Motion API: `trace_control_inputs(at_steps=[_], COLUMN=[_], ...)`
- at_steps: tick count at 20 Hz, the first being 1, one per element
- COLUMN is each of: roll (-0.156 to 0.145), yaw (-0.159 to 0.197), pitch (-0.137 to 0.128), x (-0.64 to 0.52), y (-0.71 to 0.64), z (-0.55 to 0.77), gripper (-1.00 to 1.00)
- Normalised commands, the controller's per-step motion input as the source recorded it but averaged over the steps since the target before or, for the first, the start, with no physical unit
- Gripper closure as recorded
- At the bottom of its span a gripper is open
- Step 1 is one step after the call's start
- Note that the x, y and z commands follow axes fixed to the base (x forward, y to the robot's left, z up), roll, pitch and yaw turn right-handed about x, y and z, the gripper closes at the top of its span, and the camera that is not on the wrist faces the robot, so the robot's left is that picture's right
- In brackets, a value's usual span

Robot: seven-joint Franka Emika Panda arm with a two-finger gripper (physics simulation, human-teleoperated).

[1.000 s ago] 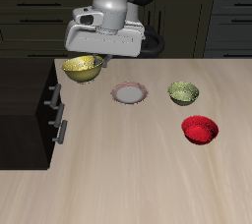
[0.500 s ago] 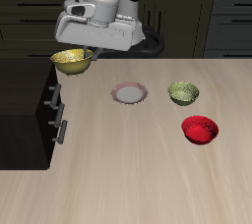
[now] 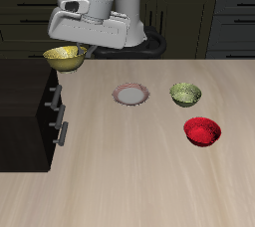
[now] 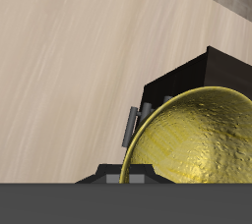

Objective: Place the yellow bowl on top of the wooden cabinet

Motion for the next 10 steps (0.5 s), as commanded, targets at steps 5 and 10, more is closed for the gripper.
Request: trace_control_inputs(at_steps=[5,10], roll=[-0.017,-0.028], yaw=[0.001,-0.008], pitch=[-0.007,-0.011], x=[-0.02,0.02], y=[-0.12,-0.14], z=[0.05,0.07], gripper=[1.00,1.00])
